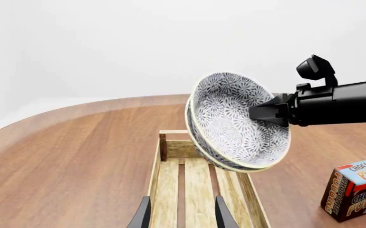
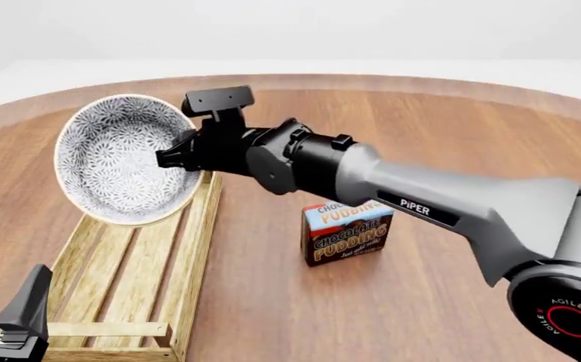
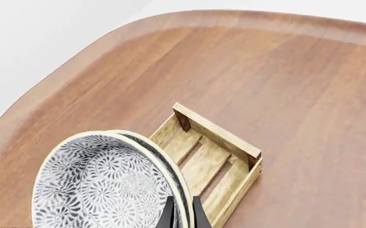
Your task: Stack the left bowl on the right bowl and place them in the tray.
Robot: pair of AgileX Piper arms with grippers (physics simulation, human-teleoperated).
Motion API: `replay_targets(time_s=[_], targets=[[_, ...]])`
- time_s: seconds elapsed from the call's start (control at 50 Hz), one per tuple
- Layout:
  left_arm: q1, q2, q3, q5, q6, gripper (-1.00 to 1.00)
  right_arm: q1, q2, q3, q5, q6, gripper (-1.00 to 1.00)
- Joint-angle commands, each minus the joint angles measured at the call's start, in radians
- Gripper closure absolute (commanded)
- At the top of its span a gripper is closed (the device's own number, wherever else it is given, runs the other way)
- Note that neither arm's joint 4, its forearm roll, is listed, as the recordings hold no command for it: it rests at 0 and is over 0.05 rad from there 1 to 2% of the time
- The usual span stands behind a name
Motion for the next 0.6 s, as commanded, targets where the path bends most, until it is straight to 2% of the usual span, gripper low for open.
replay_targets(time_s=[0.02, 0.6], targets=[[0.000, 0.000, 0.000, 0.000, 0.000, -1.00, 0.006, 0.022, -0.020, -0.025, 0.007, 1.00], [0.000, 0.000, 0.000, 0.000, 0.000, -1.00, 0.021, 0.083, -0.023, -0.080, 0.031, 1.00]])
